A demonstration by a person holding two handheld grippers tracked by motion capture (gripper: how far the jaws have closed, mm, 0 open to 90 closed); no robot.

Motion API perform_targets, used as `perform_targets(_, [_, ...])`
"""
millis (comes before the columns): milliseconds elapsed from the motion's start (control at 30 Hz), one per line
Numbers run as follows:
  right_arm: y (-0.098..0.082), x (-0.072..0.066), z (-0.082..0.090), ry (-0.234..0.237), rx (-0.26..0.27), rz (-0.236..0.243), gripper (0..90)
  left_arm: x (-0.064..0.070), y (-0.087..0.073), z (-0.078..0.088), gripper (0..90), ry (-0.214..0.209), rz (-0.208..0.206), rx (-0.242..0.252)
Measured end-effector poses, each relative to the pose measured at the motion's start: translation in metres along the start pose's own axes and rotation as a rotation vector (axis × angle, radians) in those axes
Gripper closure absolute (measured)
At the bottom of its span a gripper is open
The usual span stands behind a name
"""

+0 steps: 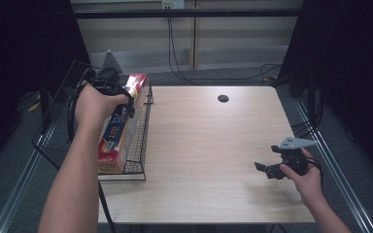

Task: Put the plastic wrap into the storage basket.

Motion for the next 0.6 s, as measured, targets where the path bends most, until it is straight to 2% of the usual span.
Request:
perform_targets(100, [0.000,0.000,-0.001,0.000,-0.001,0.003,3.8,-0.005,-0.001,0.005,46.9,0.018,0.012,-0.001])
perform_targets(267, [0.000,0.000,0.000,0.002,0.000,0.007,3.8,-0.012,-0.001,0.011,46.8,0.014,0.030,0.015])
perform_targets(433, [0.000,-0.001,0.000,0.003,-0.003,0.002,3.8,-0.020,-0.002,0.015,46.8,0.036,0.049,0.019])
perform_targets(600, [0.000,0.000,-0.001,-0.006,-0.001,0.003,3.8,-0.030,-0.002,0.021,46.7,0.037,0.071,0.023])
Point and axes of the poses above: each handheld gripper's, and its own axes: z roughly backward along the jaws, y roughly out of its top, x roughly to its right, the point moved 3 cm from there along -z, roughly forward along the jaws
